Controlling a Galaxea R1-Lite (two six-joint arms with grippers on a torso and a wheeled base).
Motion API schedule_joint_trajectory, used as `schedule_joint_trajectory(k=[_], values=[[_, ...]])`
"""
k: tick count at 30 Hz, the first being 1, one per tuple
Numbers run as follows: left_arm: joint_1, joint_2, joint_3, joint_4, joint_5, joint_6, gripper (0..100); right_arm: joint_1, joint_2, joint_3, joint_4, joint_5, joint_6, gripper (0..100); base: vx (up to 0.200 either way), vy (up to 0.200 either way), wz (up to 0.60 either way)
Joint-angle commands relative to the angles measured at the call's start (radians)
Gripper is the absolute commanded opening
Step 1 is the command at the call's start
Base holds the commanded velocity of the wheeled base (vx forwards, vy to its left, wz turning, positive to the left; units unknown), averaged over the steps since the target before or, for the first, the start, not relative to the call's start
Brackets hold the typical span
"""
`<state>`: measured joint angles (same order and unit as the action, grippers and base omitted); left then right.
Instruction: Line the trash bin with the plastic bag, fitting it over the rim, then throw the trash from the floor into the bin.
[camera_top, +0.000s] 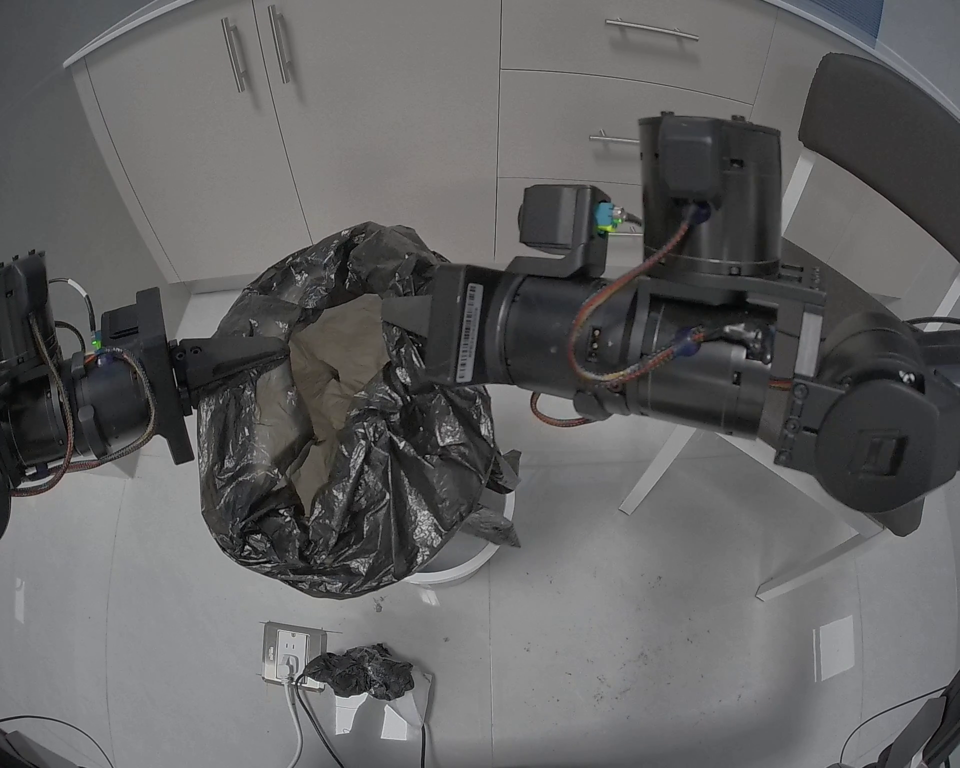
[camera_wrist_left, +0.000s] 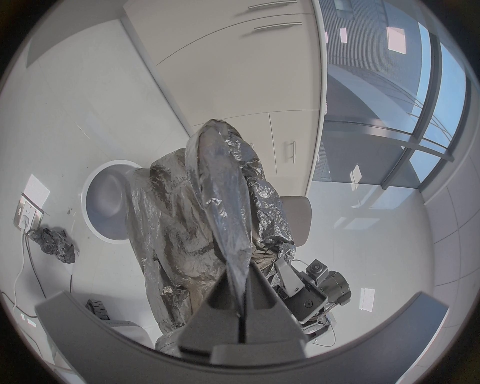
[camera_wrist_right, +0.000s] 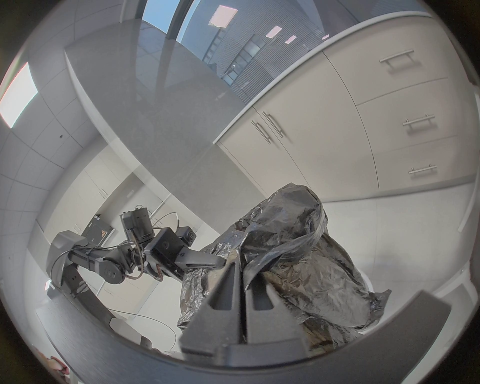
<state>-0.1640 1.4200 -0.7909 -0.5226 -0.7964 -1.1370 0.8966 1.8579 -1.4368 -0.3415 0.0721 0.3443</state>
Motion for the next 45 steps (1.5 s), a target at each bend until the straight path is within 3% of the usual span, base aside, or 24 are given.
schedule_joint_trajectory(k=[1,9,28,29,35,38,41,43,45], values=[[0.014,0.004,0.032,-0.002,0.003,0.006,0,-0.004,0.060,-0.020,-0.004,-0.002,0.007,0,0.000,0.000,0.00],[0.041,0.063,0.032,-0.079,0.002,0.002,0,-0.021,0.162,-0.140,0.004,-0.041,0.009,0,0.000,0.000,0.00],[0.044,0.214,0.033,-0.197,-0.001,-0.004,0,-0.079,0.211,-0.177,-0.001,-0.060,0.027,0,0.000,0.000,0.00],[0.037,0.616,-0.021,-0.402,0.031,0.013,0,-0.191,0.403,-0.070,-0.030,-0.087,0.042,0,0.000,0.000,0.00],[0.031,0.640,-0.036,-0.401,0.068,0.023,0,-0.205,0.426,-0.071,-0.030,-0.087,0.041,0,0.000,0.000,0.00],[0.018,0.651,-0.033,-0.396,0.098,0.076,0,-0.211,0.437,-0.071,-0.031,-0.087,0.041,0,0.000,0.000,0.00],[-0.020,0.677,-0.028,-0.386,0.213,0.192,0,-0.214,0.452,-0.071,-0.031,-0.087,0.042,0,0.000,0.000,0.00],[-0.037,0.683,-0.033,-0.375,0.282,0.224,0,-0.214,0.460,-0.071,-0.031,-0.087,0.042,0,0.000,0.000,0.00],[-0.049,0.683,-0.042,-0.363,0.301,0.232,0,-0.216,0.471,-0.074,-0.033,-0.087,0.042,0,0.000,0.000,0.00]])
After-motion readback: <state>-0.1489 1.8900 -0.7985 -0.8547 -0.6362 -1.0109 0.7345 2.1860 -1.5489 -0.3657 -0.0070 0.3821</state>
